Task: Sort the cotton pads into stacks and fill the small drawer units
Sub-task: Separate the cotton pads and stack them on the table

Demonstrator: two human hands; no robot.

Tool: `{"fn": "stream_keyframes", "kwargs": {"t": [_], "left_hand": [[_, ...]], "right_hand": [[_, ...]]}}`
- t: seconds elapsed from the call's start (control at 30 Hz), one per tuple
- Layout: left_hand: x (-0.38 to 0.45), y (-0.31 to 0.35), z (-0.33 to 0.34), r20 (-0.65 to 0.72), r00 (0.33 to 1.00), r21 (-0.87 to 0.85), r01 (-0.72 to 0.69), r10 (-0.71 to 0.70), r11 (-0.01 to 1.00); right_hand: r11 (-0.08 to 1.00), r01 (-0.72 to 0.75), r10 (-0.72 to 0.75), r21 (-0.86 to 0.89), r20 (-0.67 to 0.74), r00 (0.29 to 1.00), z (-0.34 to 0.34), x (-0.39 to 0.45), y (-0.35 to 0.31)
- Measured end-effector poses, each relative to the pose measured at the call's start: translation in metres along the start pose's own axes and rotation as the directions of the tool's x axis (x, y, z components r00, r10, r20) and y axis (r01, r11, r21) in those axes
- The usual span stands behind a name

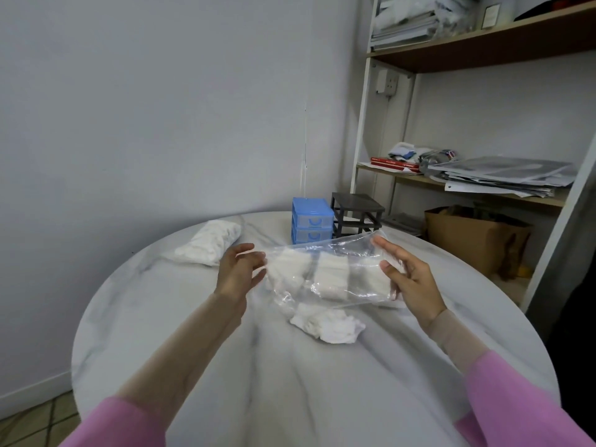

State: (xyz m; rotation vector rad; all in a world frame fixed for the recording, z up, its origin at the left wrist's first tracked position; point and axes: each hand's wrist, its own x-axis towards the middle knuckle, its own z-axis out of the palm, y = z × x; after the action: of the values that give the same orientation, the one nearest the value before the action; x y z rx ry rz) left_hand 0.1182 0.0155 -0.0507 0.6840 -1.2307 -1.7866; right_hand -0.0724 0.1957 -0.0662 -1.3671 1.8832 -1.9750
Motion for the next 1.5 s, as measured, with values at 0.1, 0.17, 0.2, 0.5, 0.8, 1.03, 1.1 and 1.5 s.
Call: {"fn": "stream_keyframes", "kwargs": {"t": [0.1, 0.17, 0.2, 0.5, 0.8, 1.03, 1.1, 1.5], "left_hand": [[-0.004, -0.003, 0.000, 0.272, 0.962, 0.068, -0.011, -0.008, 0.998], [-0.005, -0.006, -0.003, 0.408, 0.913, 0.182, -0.060, -0.020, 0.982], [-0.006, -0.007, -0.004, 0.446, 0.895, 0.231, -0.089, -0.024, 0.969], [-0.007, -0.006, -0.005, 0.509, 0.845, 0.437, -0.088, -0.165, 0.895], [-0.007, -0.005, 0.006, 0.562, 0.773, 0.571, -0.107, -0.293, 0.814], [-0.001, -0.008, 0.036, 0.599, 0.797, 0.479, -0.279, -0.077, 0.832], [0.003, -0.011, 0.048, 0.562, 0.826, 0.428, -0.318, 0.026, 0.846], [0.006, -0.074, 0.132, 0.673, 0.739, 0.603, -0.572, 0.030, 0.557]], "right_hand": [[1.000, 0.013, -0.013, -0.002, -0.036, 0.999, 0.000, 0.002, 0.002], [1.000, 0.002, -0.001, 0.003, -0.042, 0.999, -0.001, 0.001, 0.003], [1.000, -0.007, 0.007, 0.003, -0.042, 0.999, -0.001, 0.000, 0.004], [0.992, -0.123, 0.122, -0.016, -0.069, 0.990, -0.013, 0.001, 0.013], [0.980, -0.194, 0.199, 0.051, -0.125, 0.972, -0.029, -0.001, 0.007], [0.962, -0.267, 0.273, 0.059, -0.270, 0.923, -0.058, -0.004, 0.007], [0.952, -0.285, 0.307, 0.117, -0.328, 0.893, -0.068, -0.004, 0.008], [0.849, -0.473, 0.523, 0.236, -0.504, 0.687, -0.090, 0.014, 0.054]]}}
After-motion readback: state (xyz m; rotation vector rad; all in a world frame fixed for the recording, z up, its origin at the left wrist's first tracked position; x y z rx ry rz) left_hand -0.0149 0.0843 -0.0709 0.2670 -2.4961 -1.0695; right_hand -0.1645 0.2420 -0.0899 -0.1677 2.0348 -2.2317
